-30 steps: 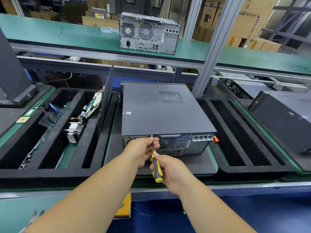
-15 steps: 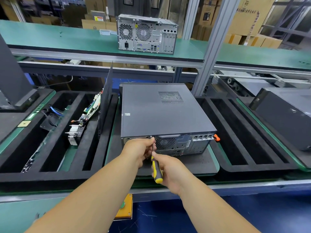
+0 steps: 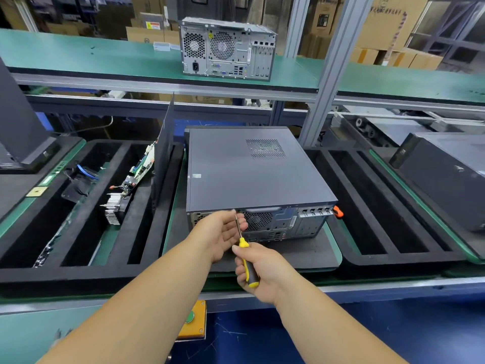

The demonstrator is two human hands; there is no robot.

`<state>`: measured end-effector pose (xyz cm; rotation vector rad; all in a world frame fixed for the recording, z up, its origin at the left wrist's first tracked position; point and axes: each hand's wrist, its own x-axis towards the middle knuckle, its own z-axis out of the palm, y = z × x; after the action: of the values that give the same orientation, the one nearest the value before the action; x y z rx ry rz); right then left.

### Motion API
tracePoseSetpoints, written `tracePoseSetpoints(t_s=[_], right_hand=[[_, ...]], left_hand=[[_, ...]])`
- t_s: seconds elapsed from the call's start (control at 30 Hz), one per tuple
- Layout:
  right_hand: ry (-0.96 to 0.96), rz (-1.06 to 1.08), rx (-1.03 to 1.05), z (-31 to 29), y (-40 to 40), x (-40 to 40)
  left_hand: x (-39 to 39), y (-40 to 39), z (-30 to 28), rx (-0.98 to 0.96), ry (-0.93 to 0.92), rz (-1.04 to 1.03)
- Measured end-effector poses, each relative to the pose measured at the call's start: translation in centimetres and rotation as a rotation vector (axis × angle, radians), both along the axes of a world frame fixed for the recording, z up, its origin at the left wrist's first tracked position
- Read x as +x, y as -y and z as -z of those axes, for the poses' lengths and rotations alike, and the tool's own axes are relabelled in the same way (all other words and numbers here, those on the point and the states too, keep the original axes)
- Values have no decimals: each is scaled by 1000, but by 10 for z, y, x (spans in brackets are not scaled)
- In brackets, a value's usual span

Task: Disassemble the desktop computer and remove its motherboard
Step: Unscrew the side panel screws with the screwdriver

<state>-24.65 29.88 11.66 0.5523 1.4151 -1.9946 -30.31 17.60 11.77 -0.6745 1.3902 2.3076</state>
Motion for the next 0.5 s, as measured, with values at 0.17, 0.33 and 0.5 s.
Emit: tracePoseSetpoints(t_s=[0.17, 0.33, 0.5], right_hand=[[107, 49, -212, -6, 4, 0], [33, 66, -184, -10, 5, 2], [126, 100, -256, -14, 14, -1]], left_hand=[[-6, 1, 0, 26, 82, -28], [-9, -2, 0, -14, 96, -27], [-13, -2, -4, -5, 98, -17]])
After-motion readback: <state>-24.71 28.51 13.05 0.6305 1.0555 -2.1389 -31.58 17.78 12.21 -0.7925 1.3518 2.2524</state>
